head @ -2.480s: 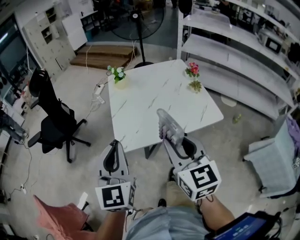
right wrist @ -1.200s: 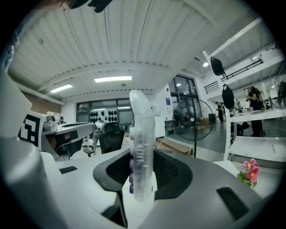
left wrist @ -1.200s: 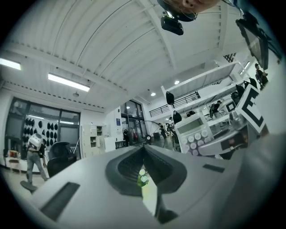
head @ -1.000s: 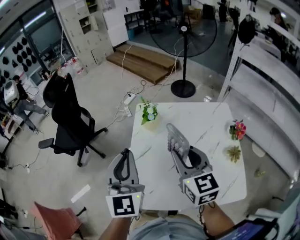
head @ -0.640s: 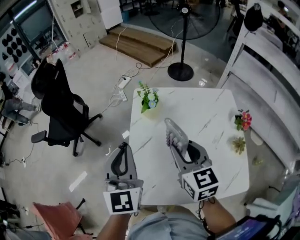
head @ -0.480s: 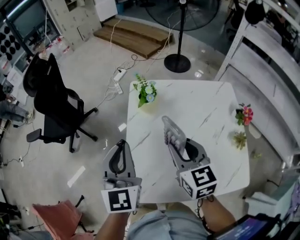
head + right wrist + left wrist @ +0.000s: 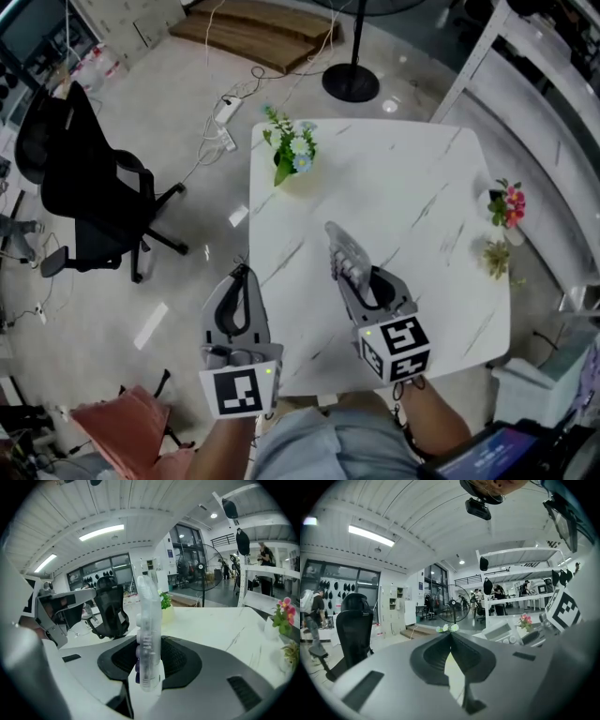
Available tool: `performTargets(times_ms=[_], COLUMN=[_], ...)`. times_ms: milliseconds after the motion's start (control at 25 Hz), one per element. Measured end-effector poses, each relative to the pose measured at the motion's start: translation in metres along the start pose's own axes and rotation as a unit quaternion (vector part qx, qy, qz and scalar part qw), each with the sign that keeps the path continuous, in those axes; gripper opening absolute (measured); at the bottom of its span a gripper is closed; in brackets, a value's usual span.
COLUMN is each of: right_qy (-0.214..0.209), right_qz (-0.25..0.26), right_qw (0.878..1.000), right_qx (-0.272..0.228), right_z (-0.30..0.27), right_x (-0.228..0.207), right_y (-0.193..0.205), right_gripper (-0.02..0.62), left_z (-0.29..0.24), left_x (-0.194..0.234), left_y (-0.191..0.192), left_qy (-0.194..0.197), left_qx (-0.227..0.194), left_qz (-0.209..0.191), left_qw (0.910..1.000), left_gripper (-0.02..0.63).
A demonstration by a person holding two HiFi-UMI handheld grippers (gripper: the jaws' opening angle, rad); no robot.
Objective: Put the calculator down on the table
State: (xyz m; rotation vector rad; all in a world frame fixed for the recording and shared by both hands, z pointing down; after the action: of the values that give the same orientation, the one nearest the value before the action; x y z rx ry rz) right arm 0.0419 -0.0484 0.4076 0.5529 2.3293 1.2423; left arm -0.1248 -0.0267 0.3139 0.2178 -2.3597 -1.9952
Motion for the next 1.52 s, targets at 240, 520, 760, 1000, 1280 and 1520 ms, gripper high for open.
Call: performTargets(times_ms=[240, 520, 760, 1000, 1280, 1520], right_qy=[0.002, 0.002, -0.001, 0.002, -0.002, -0.014], right_qz=[-0.02, -0.046, -0.064, -0.093, -0.155, -0.199], right_qw=[0.999, 0.997, 0.996, 0.991, 0.981, 0.97], right_qx=[0.034, 0.063, 0.062, 0.092, 0.116, 0.136], right_z=[-0.016, -0.029, -0.034, -0.041, -0.051, -0.061], right_x=[-0.002, -0.004, -0.005, -0.011, -0.022, -0.028], right_y=[0.027, 0.051, 0.05, 0.048, 0.047, 0.046], right_gripper=[0.147, 0.147, 0.149, 0.149, 0.149, 0.149], left_z=[-0.01, -0.022, -0.032, -0.036, -0.044, -0.051], left_x=[0.007, 0.01, 0.014, 0.016, 0.022, 0.025], left_y=[0.018, 0.037, 0.046, 0.043, 0.036, 0.037], left_qy=[0.005, 0.012, 0.013, 0.013, 0.01, 0.008], left_qx=[0.022, 0.042, 0.049, 0.049, 0.041, 0.041], left_qz=[0.007, 0.015, 0.02, 0.021, 0.021, 0.027], left_qw=[0.9997, 0.999, 0.9985, 0.9985, 0.9989, 0.9988], left_gripper=[0.008, 0.008, 0.008, 0.008, 0.008, 0.008])
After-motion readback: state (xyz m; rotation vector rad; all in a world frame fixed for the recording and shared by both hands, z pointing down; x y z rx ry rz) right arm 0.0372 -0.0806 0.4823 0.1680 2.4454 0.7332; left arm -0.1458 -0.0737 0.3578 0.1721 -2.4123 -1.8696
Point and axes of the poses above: the fingertips, and each gripper's own axes: z backward along the fingers, x to its left, y out of its underside, the point moved 2 cm from there along z, backward along the fingers, and after that the axes turned 1 degree about -z, right-handed, at the moved point
